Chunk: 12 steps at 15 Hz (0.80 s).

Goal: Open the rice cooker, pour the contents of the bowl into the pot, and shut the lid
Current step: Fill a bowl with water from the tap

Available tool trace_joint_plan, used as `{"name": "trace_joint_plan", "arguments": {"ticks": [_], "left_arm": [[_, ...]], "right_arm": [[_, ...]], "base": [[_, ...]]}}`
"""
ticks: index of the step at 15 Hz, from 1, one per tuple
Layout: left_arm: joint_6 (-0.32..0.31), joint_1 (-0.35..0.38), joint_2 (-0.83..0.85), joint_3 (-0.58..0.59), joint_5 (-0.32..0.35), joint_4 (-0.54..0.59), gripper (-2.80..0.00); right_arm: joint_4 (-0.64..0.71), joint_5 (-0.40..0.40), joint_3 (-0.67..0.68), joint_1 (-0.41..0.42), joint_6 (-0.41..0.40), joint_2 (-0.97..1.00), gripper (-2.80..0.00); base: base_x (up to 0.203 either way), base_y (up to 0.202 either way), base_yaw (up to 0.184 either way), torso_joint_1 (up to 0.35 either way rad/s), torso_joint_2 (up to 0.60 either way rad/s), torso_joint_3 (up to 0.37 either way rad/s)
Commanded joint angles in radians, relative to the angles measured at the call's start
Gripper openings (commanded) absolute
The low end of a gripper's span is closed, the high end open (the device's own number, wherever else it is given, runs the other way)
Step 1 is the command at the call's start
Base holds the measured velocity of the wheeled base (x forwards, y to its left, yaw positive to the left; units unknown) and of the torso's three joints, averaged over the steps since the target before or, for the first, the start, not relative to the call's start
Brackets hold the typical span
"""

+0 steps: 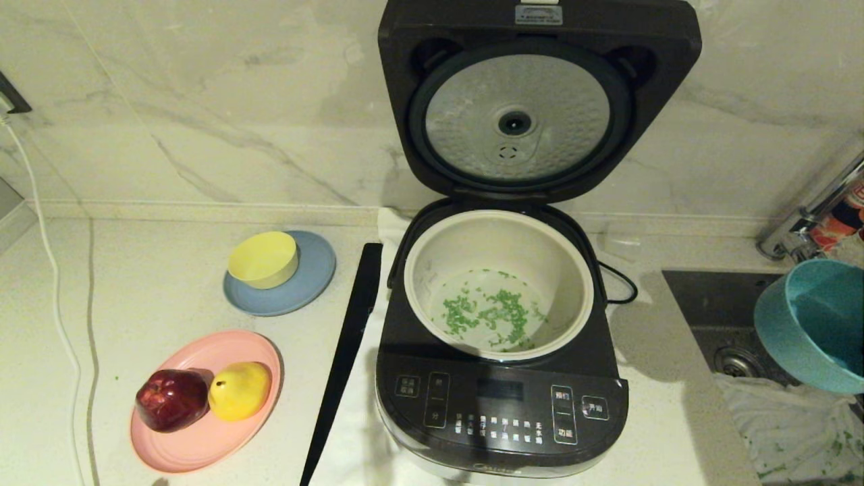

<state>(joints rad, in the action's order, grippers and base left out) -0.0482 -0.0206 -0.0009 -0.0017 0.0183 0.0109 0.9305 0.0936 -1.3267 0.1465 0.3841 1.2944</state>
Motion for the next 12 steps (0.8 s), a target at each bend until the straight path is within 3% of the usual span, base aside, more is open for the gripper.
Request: {"name": "trace_joint_plan", "arguments": {"ticks": [1,5,12], "left_arm": [[-0.001,-0.001,-0.001,0.000,0.000,0.000,-2.80],[-0.001,0.000,-0.001,0.000,0.000,0.000,-2.80],[-0.001,-0.001,-0.001,0.000,0.000,0.000,-2.80]], "right_arm": [[-0.035,0.041,0.011,0.185,-0.003,0.081,-2.80],[-0.168,0.067,0.019,0.412,-0.006,0.218,-2.80],[-0.375,0.113,0.004,0.699,-0.003,0.505,-2.80]], "base": [[0.000,0.000,0.000,0.000,0.00,0.000],[0.000,0.000,0.000,0.000,0.00,0.000],[0.000,0.000,0.000,0.000,0.00,0.000]]}}
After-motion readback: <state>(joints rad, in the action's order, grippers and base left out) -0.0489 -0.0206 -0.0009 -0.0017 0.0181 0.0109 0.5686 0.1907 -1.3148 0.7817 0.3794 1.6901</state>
